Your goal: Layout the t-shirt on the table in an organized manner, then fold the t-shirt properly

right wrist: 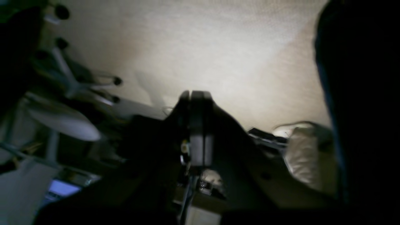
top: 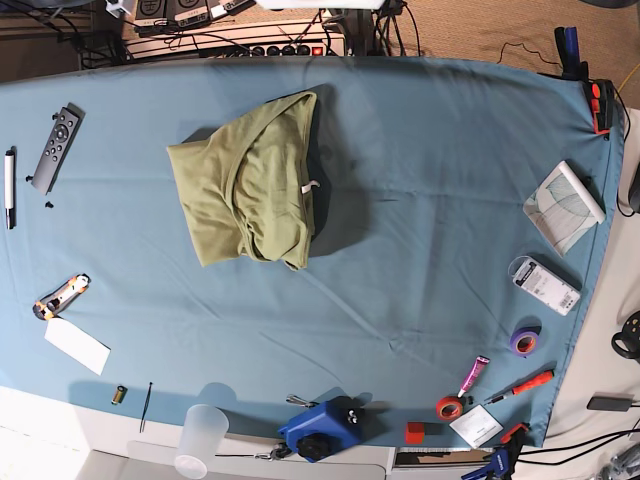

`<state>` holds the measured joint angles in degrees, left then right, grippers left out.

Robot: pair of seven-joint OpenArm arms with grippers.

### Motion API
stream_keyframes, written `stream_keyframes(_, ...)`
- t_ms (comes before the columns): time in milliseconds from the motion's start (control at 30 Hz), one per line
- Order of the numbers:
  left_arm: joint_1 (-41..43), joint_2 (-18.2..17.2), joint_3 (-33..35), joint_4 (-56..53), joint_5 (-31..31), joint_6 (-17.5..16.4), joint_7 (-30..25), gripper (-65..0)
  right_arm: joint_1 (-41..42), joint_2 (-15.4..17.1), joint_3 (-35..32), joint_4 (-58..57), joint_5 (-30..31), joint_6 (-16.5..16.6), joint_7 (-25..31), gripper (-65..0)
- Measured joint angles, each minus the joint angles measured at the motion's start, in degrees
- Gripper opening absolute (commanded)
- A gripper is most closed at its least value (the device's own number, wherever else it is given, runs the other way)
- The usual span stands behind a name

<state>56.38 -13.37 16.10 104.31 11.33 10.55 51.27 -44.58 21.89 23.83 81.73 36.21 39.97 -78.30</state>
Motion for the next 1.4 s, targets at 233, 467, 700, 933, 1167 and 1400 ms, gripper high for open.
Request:
stream_keyframes(233, -6.0, 0.0, 0.0, -12.7, -5.7, 0.0, -2.3, -65.0, 8.6, 0.0, -0.3, -9.4, -5.8, 0.0, 4.0, -65.0)
stream_keyframes(467, -11.7, 0.8, 0.0, -23.9, -10.9, -0.7, -5.1, -65.0, 10.5, 0.1, -1.1, -13.7, -11.8, 0.0, 9.5, -65.0)
stream_keyframes(700, -17.2, 3.7, -2.2, -34.6, -17.0, -1.8, -10.6, -65.0, 10.9, 0.2, -12.7, -18.3, -26.2, 0.0, 28.5, -65.0)
stream_keyframes(933, -22.3, 5.5, -16.4, -43.0, -26.2, -9.5, -16.3, -65.0, 14.3, -0.2, -21.0, -26.9, -31.8, -1.5, 40.3, -65.0)
stream_keyframes(1167, -26.3, 5.4, -27.5, -48.4, -27.9, -13.4, -22.8, -65.0, 23.7, -0.3, -22.9, -37.3, -31.9, -8.9, 49.2, -65.0)
stream_keyframes(1400, -27.5, 4.6, -29.3, -49.8, -27.5, -13.4, -24.8, -65.0, 31.6, -0.3, -23.0, -41.7, -30.6, -10.4, 50.0, -65.0)
